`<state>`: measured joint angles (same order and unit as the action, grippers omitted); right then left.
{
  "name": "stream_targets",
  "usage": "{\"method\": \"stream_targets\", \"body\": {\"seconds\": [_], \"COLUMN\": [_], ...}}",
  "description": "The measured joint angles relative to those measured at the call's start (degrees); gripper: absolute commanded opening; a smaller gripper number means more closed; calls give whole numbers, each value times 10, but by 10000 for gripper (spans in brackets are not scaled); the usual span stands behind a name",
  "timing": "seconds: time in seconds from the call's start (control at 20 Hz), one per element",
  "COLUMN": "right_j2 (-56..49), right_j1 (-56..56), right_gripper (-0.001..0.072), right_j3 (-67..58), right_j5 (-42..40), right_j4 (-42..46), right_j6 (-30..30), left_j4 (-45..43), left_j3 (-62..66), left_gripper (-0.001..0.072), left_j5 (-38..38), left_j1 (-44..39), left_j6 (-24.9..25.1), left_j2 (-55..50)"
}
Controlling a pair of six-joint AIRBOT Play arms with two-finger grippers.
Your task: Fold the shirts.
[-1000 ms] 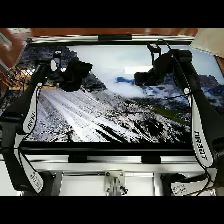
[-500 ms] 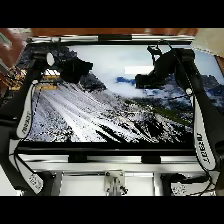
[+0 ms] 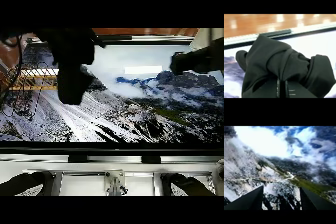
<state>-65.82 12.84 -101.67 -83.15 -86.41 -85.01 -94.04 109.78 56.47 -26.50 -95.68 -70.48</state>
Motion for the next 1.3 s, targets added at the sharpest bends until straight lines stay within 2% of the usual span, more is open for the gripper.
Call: {"method": "stream_targets", "body": {"seconds": [0.25,0.3,0.35,0.4,0.6,0.7,0.8,0.9,1.05,1.15,1.25,1.3], "right_j2": [90,97,103,106,111,100,77,46,-6,-38,-67,-81], "right_j1": [0,0,0,0,0,-5,-29,-73,-148,-185,-205,-211], "right_gripper": [547,547,547,547,547,548,547,548,548,548,549,620], "right_j3": [-2,1,8,20,110,163,211,248,280,292,297,299], "right_j5": [-71,-88,-102,-109,-80,-57,-43,-33,-26,-22,-18,-18], "right_j4": [40,42,44,45,48,42,16,-36,-136,-188,-219,-231], "right_j6": [25,28,30,31,39,35,14,-12,-44,-60,-76,-83], "left_j4": [1,2,5,12,39,45,45,58,141,211,272,294], "left_j3": [-172,-214,-253,-282,-332,-332,-333,-346,-403,-462,-522,-545], "left_gripper": [48,227,488,613,628,628,628,627,627,618,608,607], "left_j5": [16,1,-20,-43,-74,-38,35,112,163,146,95,67], "left_j1": [-126,-148,-168,-185,-214,-191,-145,-85,-12,12,19,19], "left_j6": [-47,-63,-80,-93,-120,-113,-80,-44,-9,10,22,26], "left_j2": [34,28,19,8,-34,-37,-37,-35,-34,-33,-36,-40]}}
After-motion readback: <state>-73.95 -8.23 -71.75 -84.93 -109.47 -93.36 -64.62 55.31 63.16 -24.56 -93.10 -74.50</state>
